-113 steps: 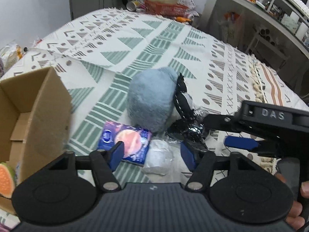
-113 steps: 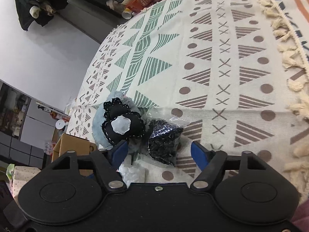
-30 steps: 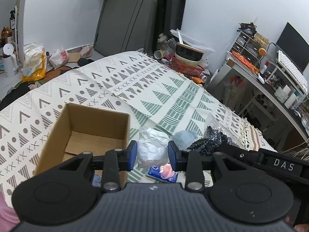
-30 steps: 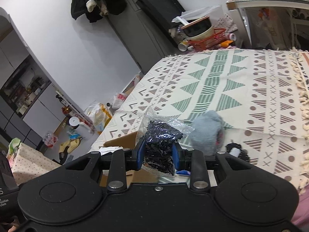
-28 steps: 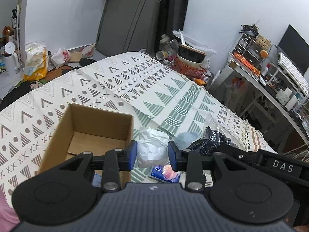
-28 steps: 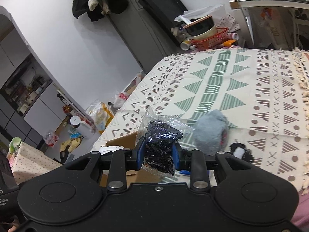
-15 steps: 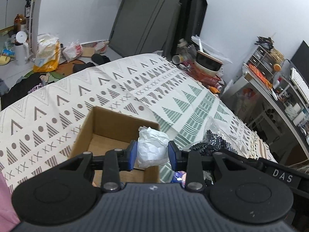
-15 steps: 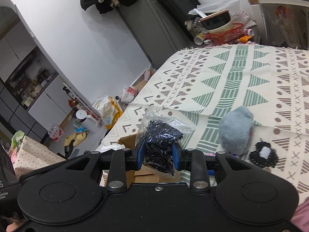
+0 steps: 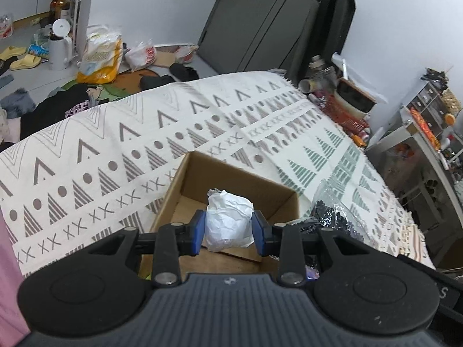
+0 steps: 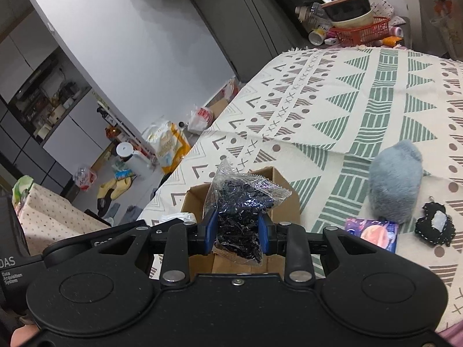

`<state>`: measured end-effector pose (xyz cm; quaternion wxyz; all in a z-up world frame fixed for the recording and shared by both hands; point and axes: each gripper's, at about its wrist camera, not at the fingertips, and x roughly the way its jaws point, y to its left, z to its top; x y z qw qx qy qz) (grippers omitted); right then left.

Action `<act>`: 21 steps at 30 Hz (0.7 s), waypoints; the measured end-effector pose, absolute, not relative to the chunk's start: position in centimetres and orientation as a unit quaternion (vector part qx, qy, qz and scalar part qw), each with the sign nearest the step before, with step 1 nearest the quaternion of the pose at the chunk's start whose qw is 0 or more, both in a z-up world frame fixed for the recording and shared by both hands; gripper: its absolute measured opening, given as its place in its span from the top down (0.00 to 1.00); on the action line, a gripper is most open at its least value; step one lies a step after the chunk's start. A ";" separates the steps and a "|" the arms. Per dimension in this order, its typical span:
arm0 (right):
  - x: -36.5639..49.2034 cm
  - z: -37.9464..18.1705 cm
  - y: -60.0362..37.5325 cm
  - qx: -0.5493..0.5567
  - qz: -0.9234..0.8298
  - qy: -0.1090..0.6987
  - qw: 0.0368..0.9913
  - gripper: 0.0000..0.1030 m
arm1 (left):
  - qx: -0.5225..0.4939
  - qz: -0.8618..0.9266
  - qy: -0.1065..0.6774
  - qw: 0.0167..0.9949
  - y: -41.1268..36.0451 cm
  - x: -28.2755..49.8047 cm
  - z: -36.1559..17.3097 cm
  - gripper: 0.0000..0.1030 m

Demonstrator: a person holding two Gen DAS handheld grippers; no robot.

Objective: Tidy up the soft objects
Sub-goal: 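Carry the white bag into the box with the left tool while the right tool drops the sequin bag in, then move both open tools back to the tissue pack and flower plush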

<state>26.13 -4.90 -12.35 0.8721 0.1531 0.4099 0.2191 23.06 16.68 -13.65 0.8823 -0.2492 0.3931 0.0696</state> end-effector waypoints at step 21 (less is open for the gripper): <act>25.9 -12.4 -7.5 0.137 0.196 0.424 0.873 0.32 | -0.231 0.116 0.430 0.865 16.3 23.5 -14.1 0.30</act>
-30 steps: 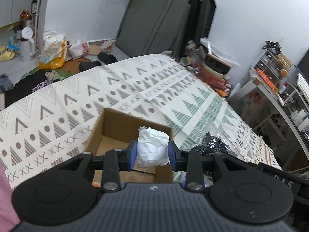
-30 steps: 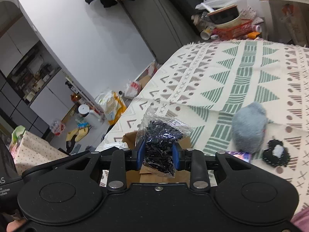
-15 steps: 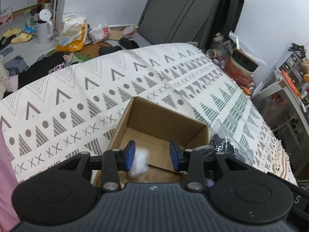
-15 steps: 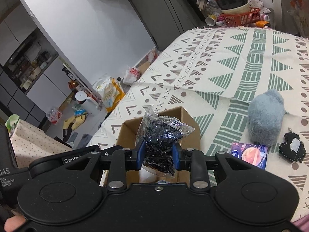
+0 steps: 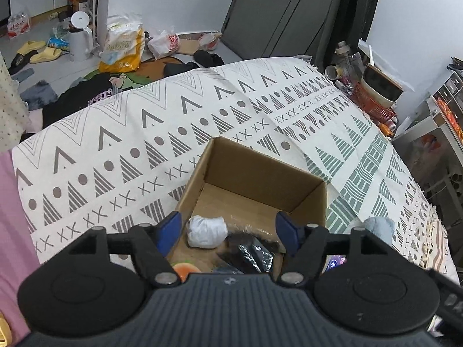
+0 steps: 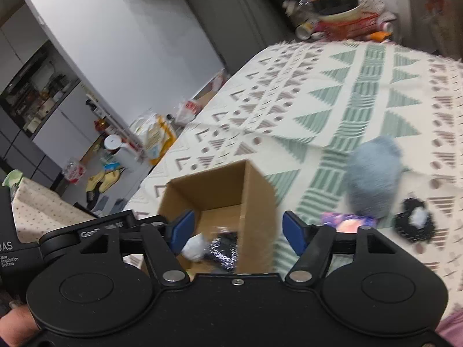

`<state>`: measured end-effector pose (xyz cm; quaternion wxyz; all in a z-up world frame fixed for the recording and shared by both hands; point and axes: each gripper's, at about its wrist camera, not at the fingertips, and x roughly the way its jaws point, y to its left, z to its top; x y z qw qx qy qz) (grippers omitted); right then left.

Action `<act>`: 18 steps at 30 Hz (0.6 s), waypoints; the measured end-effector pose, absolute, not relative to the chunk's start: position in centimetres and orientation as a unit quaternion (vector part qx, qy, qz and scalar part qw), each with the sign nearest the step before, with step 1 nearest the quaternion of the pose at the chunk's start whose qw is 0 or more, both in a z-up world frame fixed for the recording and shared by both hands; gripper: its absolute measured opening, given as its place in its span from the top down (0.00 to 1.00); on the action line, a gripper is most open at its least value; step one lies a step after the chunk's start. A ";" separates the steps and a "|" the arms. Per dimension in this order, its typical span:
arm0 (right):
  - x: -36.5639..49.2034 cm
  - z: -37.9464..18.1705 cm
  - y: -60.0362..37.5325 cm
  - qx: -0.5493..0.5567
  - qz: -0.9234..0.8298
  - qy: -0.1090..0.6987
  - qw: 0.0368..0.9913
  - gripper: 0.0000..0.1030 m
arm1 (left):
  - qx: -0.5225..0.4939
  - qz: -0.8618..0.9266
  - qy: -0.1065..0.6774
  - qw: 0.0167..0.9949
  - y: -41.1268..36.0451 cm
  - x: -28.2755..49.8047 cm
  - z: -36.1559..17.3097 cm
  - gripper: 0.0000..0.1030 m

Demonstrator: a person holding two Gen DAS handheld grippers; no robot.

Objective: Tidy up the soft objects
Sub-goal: 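Move both open tools back to the tissue pack and flower plush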

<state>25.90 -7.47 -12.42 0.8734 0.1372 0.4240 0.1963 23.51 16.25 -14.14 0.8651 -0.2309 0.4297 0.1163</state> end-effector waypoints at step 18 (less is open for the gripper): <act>24.5 -10.6 -19.2 0.139 0.119 0.395 0.900 0.16 | -0.151 0.081 0.417 0.893 9.5 23.1 -11.5 0.28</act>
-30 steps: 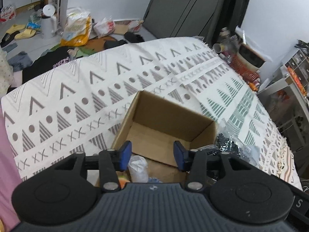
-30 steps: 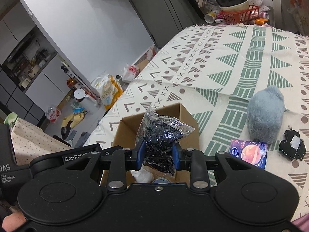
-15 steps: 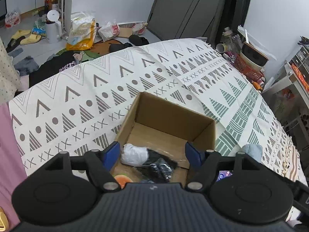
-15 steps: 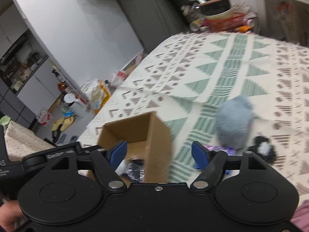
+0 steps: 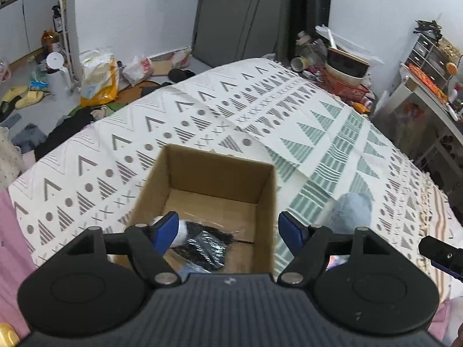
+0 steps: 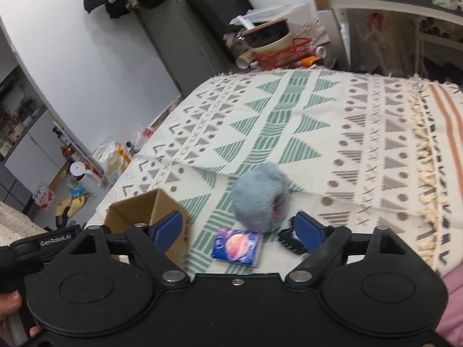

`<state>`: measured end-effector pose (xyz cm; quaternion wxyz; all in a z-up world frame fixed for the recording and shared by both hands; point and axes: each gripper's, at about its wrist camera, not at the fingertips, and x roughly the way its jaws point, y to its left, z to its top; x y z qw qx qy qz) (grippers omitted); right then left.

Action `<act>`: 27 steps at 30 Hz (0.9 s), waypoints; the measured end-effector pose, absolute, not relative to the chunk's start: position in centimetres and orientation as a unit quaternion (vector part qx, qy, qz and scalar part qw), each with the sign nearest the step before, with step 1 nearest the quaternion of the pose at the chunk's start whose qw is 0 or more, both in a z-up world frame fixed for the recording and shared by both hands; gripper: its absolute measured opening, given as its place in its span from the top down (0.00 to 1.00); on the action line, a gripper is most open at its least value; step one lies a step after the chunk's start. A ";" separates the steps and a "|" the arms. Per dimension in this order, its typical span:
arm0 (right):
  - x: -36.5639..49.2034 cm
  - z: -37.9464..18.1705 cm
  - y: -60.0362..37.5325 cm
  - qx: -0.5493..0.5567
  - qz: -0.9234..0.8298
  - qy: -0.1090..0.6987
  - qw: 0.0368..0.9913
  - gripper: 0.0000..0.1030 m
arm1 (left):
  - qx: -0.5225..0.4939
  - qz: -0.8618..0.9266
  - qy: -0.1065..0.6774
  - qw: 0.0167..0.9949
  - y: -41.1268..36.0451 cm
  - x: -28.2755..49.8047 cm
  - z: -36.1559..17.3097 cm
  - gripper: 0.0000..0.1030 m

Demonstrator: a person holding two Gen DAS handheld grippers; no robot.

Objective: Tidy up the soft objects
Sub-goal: 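Move both open tools back to the tissue pack and flower plush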

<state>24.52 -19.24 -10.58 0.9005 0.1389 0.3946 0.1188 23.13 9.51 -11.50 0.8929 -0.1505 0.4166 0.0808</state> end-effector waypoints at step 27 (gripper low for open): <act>26.0 -17.0 -25.3 0.189 0.104 0.427 0.878 0.13 | -0.068 0.005 0.407 0.911 -0.6 23.6 -13.1 0.28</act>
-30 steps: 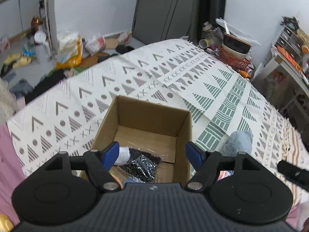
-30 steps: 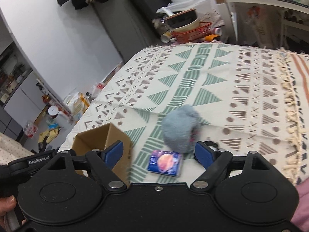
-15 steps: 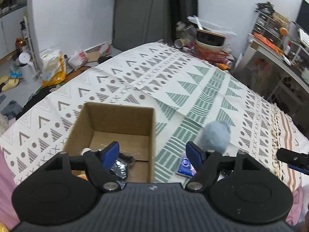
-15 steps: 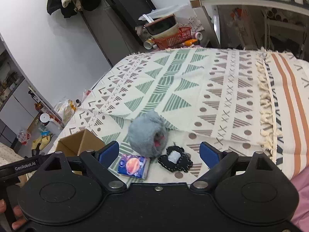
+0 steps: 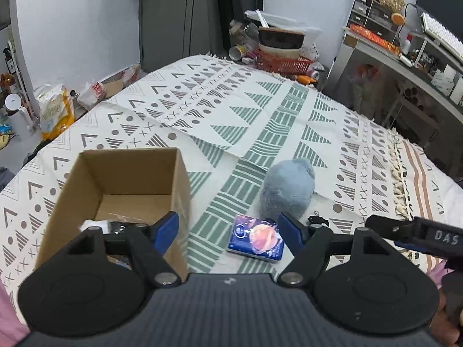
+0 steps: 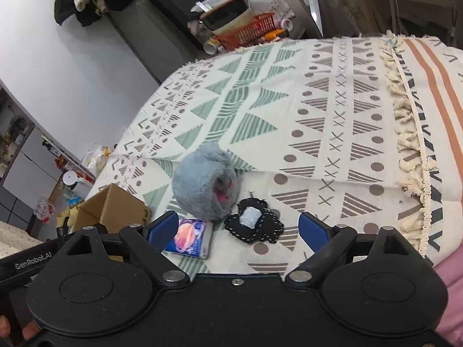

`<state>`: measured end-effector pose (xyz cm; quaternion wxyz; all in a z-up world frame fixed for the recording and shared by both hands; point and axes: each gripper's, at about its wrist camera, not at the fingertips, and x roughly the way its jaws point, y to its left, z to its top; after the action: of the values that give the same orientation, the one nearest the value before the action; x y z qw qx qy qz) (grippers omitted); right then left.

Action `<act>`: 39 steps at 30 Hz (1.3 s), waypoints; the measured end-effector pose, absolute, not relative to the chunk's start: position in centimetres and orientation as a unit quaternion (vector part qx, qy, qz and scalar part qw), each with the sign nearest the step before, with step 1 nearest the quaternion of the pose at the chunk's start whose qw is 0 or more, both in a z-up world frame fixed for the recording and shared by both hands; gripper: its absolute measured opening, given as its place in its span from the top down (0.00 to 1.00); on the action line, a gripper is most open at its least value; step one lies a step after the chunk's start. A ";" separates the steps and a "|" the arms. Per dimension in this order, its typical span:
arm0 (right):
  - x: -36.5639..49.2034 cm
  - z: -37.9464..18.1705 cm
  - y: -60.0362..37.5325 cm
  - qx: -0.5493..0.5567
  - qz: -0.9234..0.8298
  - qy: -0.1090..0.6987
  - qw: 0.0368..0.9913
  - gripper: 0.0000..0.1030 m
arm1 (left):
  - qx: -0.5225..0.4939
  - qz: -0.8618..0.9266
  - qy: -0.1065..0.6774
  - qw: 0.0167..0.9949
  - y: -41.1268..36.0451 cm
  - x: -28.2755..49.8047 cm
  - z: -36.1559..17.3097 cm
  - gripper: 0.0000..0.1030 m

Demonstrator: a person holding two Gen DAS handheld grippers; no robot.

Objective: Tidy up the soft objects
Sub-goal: 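Move both open tools back to the tissue pack and flower plush, then grasp the blue tissue pack with the left tool while the right tool grasps the black flower plush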

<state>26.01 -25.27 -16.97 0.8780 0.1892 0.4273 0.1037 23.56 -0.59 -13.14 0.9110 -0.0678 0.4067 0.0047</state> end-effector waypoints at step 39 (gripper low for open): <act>32.0 -25.0 -25.2 0.211 0.132 0.501 0.829 0.43 | -0.015 0.007 0.513 0.858 -6.1 31.1 -22.7 0.28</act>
<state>31.97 -25.15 -25.04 0.8292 0.2107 0.5006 0.1319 31.07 -6.06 -22.67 0.8580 -0.0150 0.5134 0.0073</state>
